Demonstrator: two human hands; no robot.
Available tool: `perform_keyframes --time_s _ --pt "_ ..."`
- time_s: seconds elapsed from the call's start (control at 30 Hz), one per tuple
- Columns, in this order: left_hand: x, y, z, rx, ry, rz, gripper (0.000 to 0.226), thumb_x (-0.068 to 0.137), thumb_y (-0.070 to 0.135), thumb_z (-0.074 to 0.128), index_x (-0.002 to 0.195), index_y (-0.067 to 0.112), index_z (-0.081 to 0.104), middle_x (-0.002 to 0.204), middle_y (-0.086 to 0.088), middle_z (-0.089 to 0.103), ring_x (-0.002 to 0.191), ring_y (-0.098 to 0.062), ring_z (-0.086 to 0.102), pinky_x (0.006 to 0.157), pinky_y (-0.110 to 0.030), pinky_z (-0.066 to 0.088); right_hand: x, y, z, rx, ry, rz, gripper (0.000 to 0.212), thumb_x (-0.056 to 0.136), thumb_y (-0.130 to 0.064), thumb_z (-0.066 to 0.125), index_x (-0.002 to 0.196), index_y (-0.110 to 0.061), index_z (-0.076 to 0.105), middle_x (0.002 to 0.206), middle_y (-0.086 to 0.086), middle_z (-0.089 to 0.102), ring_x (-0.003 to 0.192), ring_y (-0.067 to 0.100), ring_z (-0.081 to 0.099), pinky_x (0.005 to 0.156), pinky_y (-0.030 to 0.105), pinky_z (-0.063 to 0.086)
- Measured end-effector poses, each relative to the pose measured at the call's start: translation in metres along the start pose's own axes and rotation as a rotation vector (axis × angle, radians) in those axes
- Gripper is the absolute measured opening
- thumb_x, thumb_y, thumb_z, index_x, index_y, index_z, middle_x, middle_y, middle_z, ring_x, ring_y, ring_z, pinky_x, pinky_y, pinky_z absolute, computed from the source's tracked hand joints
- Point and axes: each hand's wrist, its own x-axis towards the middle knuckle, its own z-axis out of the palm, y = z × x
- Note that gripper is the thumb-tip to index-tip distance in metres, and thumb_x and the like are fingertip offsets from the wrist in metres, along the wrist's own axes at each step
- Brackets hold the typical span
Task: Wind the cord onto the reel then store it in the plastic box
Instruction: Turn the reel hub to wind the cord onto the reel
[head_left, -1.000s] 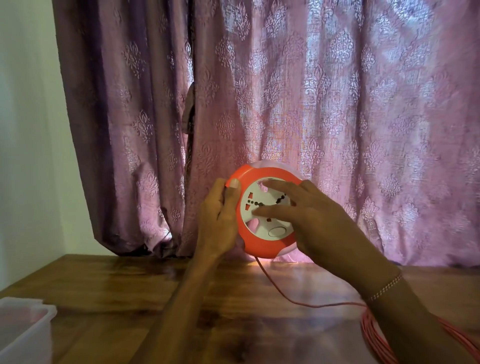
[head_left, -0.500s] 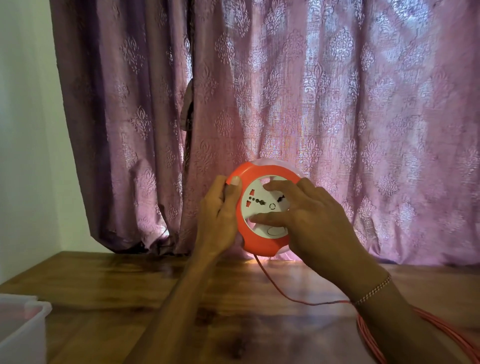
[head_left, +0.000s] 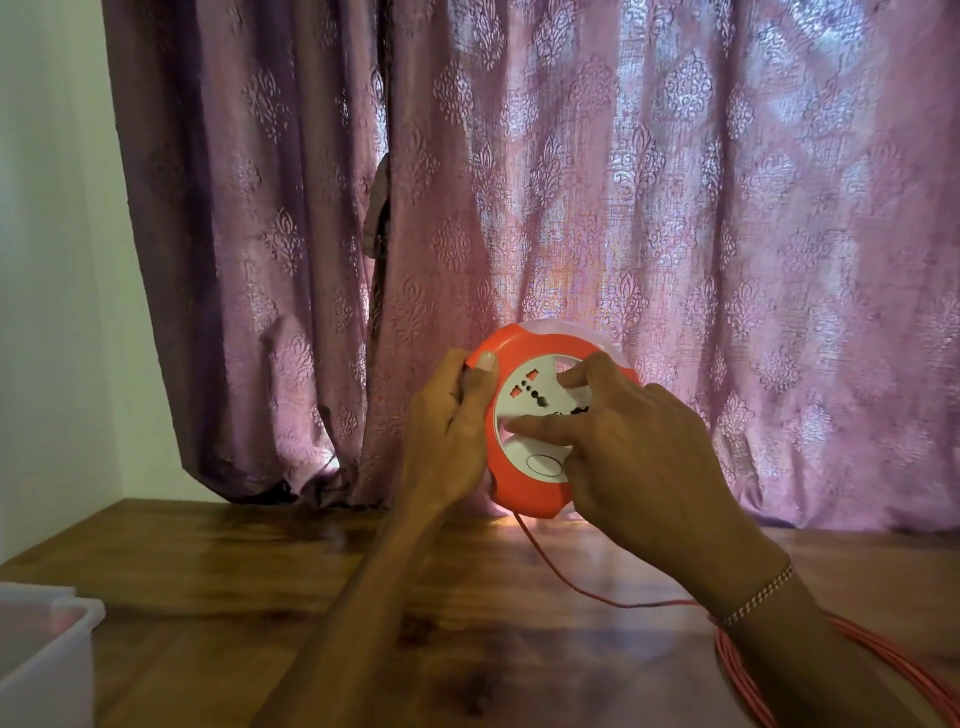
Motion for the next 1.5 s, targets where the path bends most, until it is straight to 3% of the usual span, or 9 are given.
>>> perform_keyframes --time_s 0.2,0.3,0.4,0.57,0.67,0.77,0.93,1.27,1.5 --pt "0.000 0.002 -0.001 -0.015 0.029 -0.011 0.039 0.098 0.060 0.045 0.084 0.026 0.058 0.080 -0.008 0.070 0.078 -0.033 0.069 0.072 -0.057 0.058 -0.002 0.003 0.002 -0.019 0.026 0.070 0.064 0.064 -0.033 0.078 0.122 -0.054 0.062 0.098 0.005 0.061 0.067 0.026 0.063 0.054 0.027 0.038" --pt "0.001 0.003 -0.001 -0.029 0.047 -0.002 0.046 0.095 0.061 0.044 0.086 0.017 0.056 0.082 -0.016 0.066 0.078 -0.038 0.064 0.074 -0.060 0.054 0.000 0.000 0.007 0.016 0.082 0.204 0.060 0.075 -0.071 0.056 0.132 -0.054 0.052 0.091 -0.001 0.067 0.072 0.025 0.067 0.056 0.029 0.045" --pt "0.001 0.003 -0.001 -0.022 0.044 -0.013 0.038 0.099 0.055 0.046 0.083 0.022 0.055 0.077 -0.008 0.067 0.072 -0.027 0.062 0.073 -0.058 0.055 0.002 -0.001 0.009 0.108 0.097 0.292 0.061 0.080 -0.077 0.052 0.132 -0.046 0.058 0.084 -0.007 0.074 0.080 0.023 0.069 0.062 0.031 0.051" --pt "0.001 0.001 -0.001 -0.017 0.041 -0.024 0.036 0.099 0.055 0.045 0.085 0.024 0.057 0.081 -0.007 0.069 0.075 -0.029 0.065 0.074 -0.059 0.055 0.001 0.005 0.006 0.067 0.197 0.217 0.043 0.087 -0.059 0.060 0.121 -0.034 0.070 0.080 -0.007 0.074 0.074 0.017 0.068 0.062 0.020 0.036" --pt "0.002 0.002 -0.002 -0.043 0.036 -0.031 0.036 0.100 0.051 0.045 0.087 0.020 0.058 0.084 -0.005 0.071 0.076 -0.027 0.067 0.074 -0.055 0.057 0.002 0.013 0.005 0.152 0.176 0.062 0.029 0.090 -0.033 0.058 0.115 -0.027 0.070 0.100 -0.005 0.071 0.092 0.018 0.055 0.067 0.026 0.047" --pt "0.002 0.003 -0.003 -0.050 0.029 -0.018 0.040 0.101 0.048 0.045 0.090 0.012 0.058 0.084 -0.008 0.070 0.073 -0.016 0.063 0.071 -0.049 0.056 0.002 0.019 0.005 0.166 0.082 -0.106 0.044 0.079 -0.019 0.048 0.113 -0.033 0.071 0.128 0.001 0.060 0.106 0.023 0.045 0.073 0.036 0.052" --pt "0.001 0.005 -0.004 -0.056 0.012 0.004 0.034 0.106 0.040 0.046 0.091 0.012 0.058 0.077 0.000 0.069 0.069 -0.005 0.063 0.063 -0.029 0.054 0.003 0.015 0.009 0.130 -0.085 -0.116 0.071 0.060 -0.002 0.084 0.115 -0.044 0.071 0.143 0.007 0.050 0.116 0.031 0.043 0.086 0.046 0.055" --pt "0.001 0.005 -0.004 -0.034 0.031 -0.018 0.046 0.099 0.056 0.045 0.091 0.013 0.058 0.084 -0.011 0.071 0.079 -0.032 0.071 0.071 -0.056 0.060 -0.001 0.009 0.006 0.058 0.036 -0.020 0.058 0.076 -0.027 0.050 0.127 -0.053 0.058 0.114 0.006 0.055 0.103 0.028 0.057 0.070 0.036 0.052" --pt "0.001 0.009 -0.002 -0.079 0.057 -0.016 0.044 0.101 0.047 0.047 0.091 0.005 0.055 0.081 -0.013 0.066 0.068 -0.010 0.060 0.064 -0.041 0.054 0.001 0.002 0.013 0.151 0.162 0.215 0.058 0.084 -0.067 0.054 0.136 -0.042 0.056 0.086 -0.004 0.070 0.075 0.022 0.067 0.059 0.028 0.049"
